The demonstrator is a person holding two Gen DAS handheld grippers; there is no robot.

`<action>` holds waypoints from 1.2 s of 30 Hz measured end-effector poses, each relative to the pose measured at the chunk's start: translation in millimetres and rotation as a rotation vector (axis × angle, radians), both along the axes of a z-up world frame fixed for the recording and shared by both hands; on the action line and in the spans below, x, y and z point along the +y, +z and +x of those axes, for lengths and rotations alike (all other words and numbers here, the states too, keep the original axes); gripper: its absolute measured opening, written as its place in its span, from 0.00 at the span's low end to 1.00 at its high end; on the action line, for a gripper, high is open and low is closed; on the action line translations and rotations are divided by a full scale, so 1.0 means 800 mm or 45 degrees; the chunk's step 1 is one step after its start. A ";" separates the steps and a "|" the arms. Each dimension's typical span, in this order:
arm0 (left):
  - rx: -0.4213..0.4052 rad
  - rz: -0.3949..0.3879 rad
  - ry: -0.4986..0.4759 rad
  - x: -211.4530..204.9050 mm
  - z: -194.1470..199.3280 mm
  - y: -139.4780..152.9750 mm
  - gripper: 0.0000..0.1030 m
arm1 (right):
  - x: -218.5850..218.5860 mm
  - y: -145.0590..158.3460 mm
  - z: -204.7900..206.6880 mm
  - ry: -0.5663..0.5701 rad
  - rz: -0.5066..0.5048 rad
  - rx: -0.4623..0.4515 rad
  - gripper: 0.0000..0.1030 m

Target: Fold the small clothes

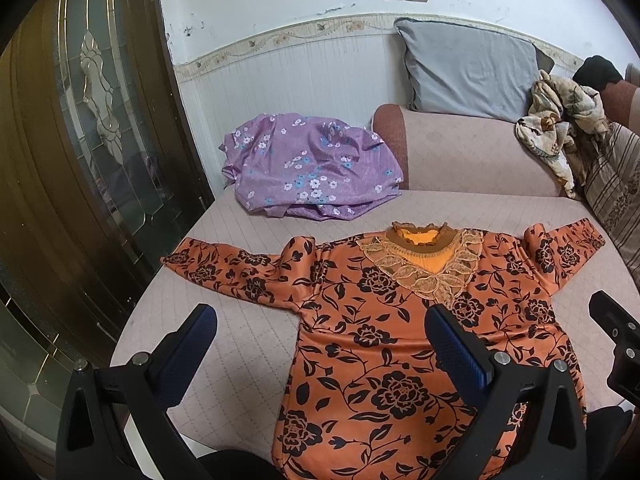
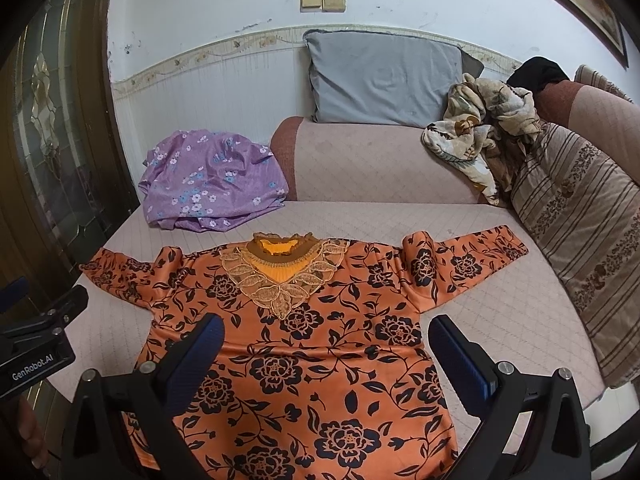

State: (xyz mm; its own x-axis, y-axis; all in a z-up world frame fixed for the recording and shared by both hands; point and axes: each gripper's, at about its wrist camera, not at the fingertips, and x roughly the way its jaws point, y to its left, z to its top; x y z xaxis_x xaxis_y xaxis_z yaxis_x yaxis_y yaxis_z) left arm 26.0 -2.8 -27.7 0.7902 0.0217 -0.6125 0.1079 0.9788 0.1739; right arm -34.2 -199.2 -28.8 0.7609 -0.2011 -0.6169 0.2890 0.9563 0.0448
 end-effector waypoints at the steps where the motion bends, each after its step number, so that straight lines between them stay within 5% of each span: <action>1: 0.011 0.005 0.000 0.000 0.003 -0.002 1.00 | 0.000 -0.002 0.003 0.000 0.002 0.006 1.00; 11: 0.040 0.034 0.014 -0.010 0.047 -0.034 1.00 | -0.018 -0.031 0.039 -0.019 0.014 0.065 1.00; 15: 0.116 0.034 0.015 -0.022 0.093 -0.075 1.00 | -0.059 -0.053 0.067 -0.048 0.080 0.080 1.00; 21: 0.432 -0.022 0.013 -0.053 0.197 -0.196 1.00 | -0.233 -0.124 0.111 -0.301 0.329 0.055 1.00; 28: 0.538 -0.051 -0.075 -0.090 0.238 -0.286 1.00 | -0.490 -0.217 0.107 -0.680 0.800 -0.069 0.97; 36: 0.465 -0.070 -0.110 -0.095 0.228 -0.285 1.00 | -0.664 -0.295 0.130 -0.981 1.005 -0.198 0.71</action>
